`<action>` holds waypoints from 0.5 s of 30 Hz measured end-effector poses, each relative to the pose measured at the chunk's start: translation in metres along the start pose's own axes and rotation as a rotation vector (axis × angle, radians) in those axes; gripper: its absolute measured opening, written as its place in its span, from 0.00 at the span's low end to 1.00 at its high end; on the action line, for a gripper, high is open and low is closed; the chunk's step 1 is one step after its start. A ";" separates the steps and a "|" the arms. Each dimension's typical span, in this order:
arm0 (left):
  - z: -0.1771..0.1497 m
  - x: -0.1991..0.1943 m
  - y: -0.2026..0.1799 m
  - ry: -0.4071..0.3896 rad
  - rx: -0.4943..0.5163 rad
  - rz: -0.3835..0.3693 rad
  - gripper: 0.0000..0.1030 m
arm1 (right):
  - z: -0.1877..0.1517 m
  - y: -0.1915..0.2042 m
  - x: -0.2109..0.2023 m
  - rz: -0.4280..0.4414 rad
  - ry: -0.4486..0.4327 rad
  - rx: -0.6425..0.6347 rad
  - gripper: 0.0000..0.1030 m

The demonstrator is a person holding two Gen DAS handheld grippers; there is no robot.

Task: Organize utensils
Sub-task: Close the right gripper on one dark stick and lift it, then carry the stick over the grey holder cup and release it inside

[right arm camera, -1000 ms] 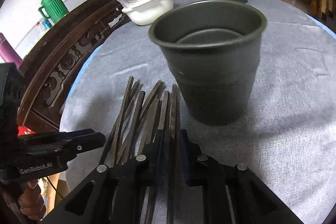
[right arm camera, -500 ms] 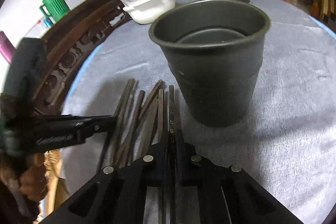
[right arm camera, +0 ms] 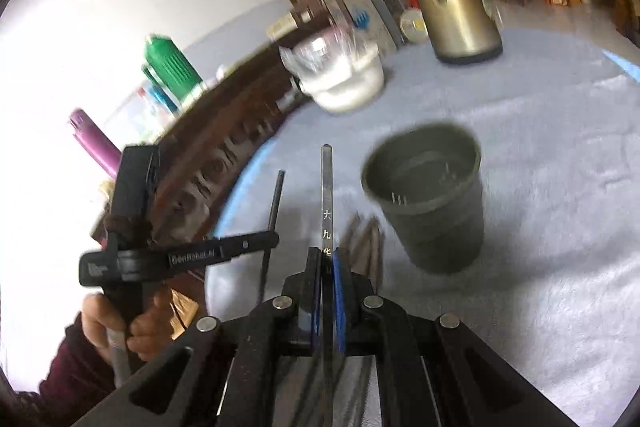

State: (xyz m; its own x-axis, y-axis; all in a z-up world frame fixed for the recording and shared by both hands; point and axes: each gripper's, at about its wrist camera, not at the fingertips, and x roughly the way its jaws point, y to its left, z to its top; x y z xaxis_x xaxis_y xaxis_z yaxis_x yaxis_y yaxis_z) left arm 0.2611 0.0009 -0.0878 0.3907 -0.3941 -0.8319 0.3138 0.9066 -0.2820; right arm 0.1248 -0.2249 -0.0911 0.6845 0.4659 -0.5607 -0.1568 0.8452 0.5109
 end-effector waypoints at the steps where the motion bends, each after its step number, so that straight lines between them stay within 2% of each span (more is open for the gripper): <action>1: 0.003 -0.012 -0.005 -0.031 0.005 -0.011 0.06 | 0.003 0.003 -0.003 0.006 -0.024 0.000 0.06; 8: 0.012 -0.070 -0.038 -0.180 0.037 -0.064 0.06 | 0.031 0.004 -0.043 0.025 -0.196 0.012 0.06; 15: 0.030 -0.103 -0.071 -0.298 0.064 -0.099 0.06 | 0.066 0.009 -0.072 0.006 -0.358 0.014 0.06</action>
State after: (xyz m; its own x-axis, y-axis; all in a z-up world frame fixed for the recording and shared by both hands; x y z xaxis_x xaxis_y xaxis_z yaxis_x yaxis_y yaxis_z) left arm 0.2243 -0.0278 0.0322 0.5890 -0.5151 -0.6226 0.4128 0.8542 -0.3162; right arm 0.1214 -0.2683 -0.0034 0.8900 0.3475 -0.2952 -0.1533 0.8378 0.5240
